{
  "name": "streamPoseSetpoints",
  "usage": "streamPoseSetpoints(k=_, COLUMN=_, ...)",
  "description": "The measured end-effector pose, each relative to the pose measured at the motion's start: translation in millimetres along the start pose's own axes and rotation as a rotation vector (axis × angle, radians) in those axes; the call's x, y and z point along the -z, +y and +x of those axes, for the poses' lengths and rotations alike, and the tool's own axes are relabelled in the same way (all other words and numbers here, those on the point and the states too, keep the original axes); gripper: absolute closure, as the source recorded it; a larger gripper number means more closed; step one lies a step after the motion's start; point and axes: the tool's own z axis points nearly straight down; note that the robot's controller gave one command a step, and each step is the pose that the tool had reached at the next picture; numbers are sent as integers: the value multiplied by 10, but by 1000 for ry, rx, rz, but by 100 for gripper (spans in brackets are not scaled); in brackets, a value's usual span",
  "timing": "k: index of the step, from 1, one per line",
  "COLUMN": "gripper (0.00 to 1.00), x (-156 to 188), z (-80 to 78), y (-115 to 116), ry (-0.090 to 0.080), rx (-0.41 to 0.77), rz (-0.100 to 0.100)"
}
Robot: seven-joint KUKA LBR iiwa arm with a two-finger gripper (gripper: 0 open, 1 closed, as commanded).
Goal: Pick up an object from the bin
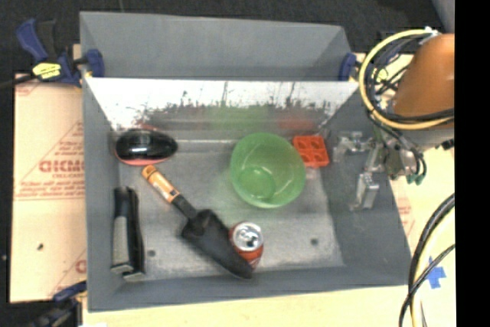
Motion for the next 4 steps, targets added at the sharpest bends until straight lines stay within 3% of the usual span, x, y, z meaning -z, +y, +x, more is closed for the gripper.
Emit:
streamPoseSetpoints(k=1, gripper=0, x=0, z=0, y=1, ry=0, rx=0, rz=0)
streamPoseSetpoints(k=2, gripper=0, x=68, z=-92, y=252, ry=-1, rx=19, rz=3)
streamPoseSetpoints(k=3, gripper=0, x=1145, z=-121, y=-109, ry=-11, rx=57, rz=8)
streamPoseSetpoints(k=4, gripper=0, x=242, z=184, y=389, ry=0, rx=-138, rz=-2)
